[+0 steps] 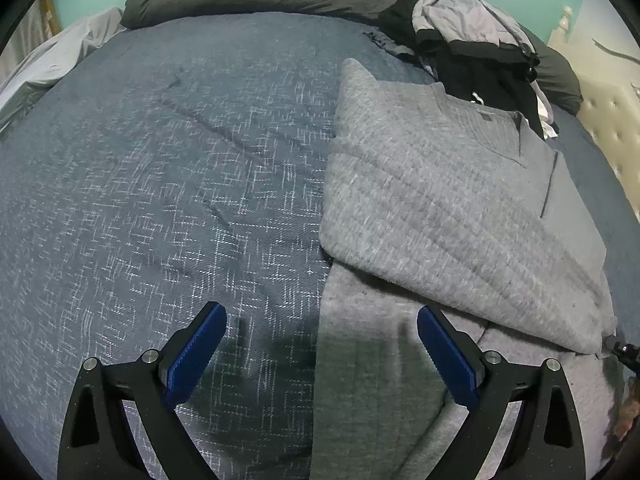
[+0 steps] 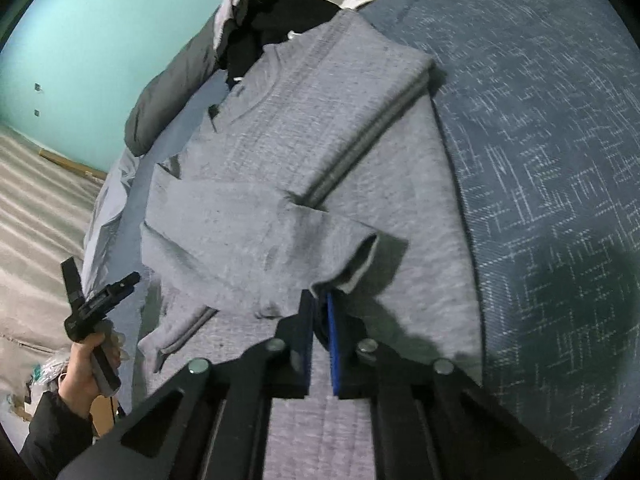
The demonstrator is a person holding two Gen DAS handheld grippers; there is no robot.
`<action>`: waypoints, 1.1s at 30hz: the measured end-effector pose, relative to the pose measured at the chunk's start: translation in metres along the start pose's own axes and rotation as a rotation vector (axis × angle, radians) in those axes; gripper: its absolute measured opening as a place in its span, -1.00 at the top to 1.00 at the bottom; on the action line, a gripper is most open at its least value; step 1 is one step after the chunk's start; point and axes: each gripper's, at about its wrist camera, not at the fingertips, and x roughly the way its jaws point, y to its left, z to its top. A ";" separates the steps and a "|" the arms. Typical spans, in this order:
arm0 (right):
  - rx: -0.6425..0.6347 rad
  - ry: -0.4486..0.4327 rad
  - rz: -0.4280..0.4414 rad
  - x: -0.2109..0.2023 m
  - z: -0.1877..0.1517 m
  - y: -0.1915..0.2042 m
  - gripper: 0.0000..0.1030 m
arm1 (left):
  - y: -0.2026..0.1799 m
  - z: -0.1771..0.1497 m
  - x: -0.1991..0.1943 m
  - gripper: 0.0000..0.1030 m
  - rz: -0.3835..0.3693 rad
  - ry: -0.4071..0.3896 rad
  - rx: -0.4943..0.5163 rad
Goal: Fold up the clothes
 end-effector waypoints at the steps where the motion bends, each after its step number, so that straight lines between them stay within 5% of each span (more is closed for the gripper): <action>1: -0.002 -0.016 0.006 -0.005 0.001 0.002 0.92 | -0.003 -0.001 -0.002 -0.92 0.004 -0.001 0.003; 9: 0.022 -0.172 0.067 -0.057 0.013 -0.001 0.92 | -0.011 -0.001 -0.002 -0.87 0.060 0.015 0.065; 20: 0.064 -0.221 0.056 -0.064 0.017 -0.014 0.92 | -0.027 0.010 0.011 -0.28 0.074 0.006 0.151; 33: 0.081 -0.232 0.052 -0.063 0.019 -0.023 0.93 | -0.034 0.033 0.028 -0.13 0.083 -0.038 0.222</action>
